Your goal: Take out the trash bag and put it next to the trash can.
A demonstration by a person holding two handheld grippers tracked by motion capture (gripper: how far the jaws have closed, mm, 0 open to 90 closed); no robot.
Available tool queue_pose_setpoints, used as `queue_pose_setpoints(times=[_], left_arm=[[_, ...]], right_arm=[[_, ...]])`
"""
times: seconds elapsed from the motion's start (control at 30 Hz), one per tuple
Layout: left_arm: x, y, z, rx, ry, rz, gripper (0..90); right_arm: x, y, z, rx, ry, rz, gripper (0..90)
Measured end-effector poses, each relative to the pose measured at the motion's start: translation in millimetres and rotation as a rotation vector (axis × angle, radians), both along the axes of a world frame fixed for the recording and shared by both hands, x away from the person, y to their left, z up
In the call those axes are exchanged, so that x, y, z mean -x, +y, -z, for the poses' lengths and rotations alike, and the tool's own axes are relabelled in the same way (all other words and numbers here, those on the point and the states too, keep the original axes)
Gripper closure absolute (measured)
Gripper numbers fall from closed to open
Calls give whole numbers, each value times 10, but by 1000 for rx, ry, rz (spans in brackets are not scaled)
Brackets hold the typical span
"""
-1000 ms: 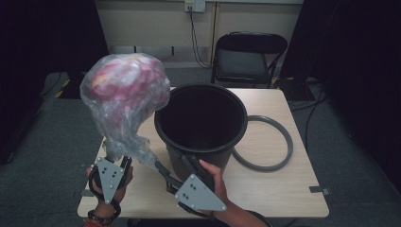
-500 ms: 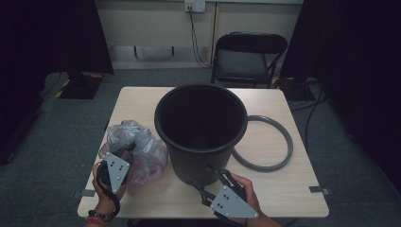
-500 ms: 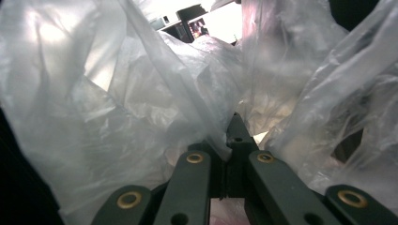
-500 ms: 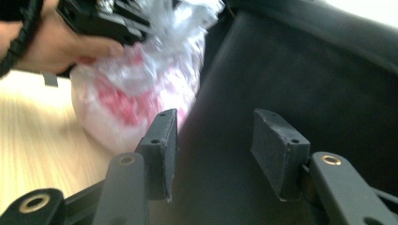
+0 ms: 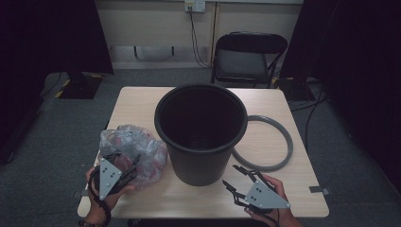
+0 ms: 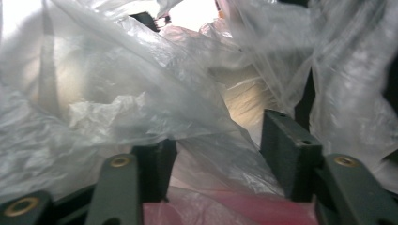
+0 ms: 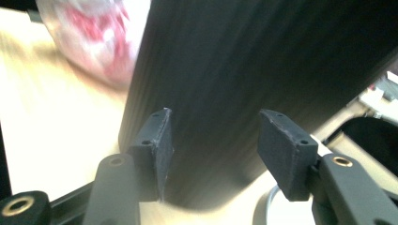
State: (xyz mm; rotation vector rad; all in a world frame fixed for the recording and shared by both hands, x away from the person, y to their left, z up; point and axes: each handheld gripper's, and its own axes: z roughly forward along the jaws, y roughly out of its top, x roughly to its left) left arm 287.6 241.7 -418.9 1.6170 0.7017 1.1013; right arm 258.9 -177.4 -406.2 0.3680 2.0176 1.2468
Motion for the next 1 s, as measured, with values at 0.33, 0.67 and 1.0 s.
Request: queue_pose_setpoints(times=[0.33, 0.67, 1.0], left_arm=[[208, -88, 128, -146, 143, 132, 324], [94, -170, 452, -239, 275, 144, 308], [-230, -204, 582, -236, 337, 108, 306]], right_arm=[[-174, -145, 190, 61, 129, 40, 435], [-273, -245, 321, 100, 213, 60, 425], [-439, -452, 413, 102, 271, 125, 412]])
